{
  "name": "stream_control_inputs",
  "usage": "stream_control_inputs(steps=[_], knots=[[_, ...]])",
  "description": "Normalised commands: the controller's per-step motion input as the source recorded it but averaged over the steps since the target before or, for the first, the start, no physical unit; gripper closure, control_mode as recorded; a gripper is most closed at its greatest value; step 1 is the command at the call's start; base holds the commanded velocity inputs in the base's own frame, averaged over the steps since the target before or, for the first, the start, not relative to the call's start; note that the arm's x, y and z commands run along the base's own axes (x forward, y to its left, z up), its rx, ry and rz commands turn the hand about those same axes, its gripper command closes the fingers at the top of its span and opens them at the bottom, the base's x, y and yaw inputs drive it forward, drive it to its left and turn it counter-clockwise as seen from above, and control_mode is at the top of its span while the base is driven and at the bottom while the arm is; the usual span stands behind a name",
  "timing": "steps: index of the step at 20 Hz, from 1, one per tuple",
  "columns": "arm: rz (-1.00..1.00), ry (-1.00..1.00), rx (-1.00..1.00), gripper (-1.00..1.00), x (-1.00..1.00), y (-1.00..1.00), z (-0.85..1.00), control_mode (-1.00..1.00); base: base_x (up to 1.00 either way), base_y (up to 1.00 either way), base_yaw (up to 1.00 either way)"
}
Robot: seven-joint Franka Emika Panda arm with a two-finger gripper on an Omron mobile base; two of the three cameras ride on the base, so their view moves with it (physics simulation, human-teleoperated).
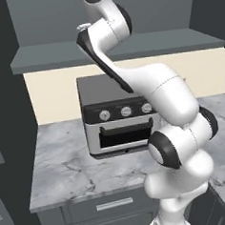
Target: Pick the can, bottled drink from the counter and place them in the open cabinet.
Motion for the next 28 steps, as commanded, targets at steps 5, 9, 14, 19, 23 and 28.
stream_control_inputs(steps=[5, 9, 14, 19, 23, 28], knots=[[0.00, 0.00, 0.00, 1.00, 0.48, 0.00, -0.07, -1.00, 0.00, 0.00, 0.00], [0.00, 0.00, -0.01, 1.00, 0.41, 0.00, -0.14, -1.00, 0.00, 0.00, 0.00], [-0.01, 0.01, -0.03, 1.00, 0.33, 0.00, -0.10, -1.00, 0.00, 0.00, 0.00], [-0.04, 0.00, -0.03, 1.00, 0.13, 0.00, -0.13, -1.00, 0.00, 0.00, 0.00], [-0.07, 0.00, 0.00, 1.00, 0.01, -0.03, -0.23, -1.00, 0.00, 0.00, 0.00], [-0.10, 0.01, 0.00, 1.00, 0.00, -0.10, -0.31, -1.00, 0.00, 0.00, 0.00]])
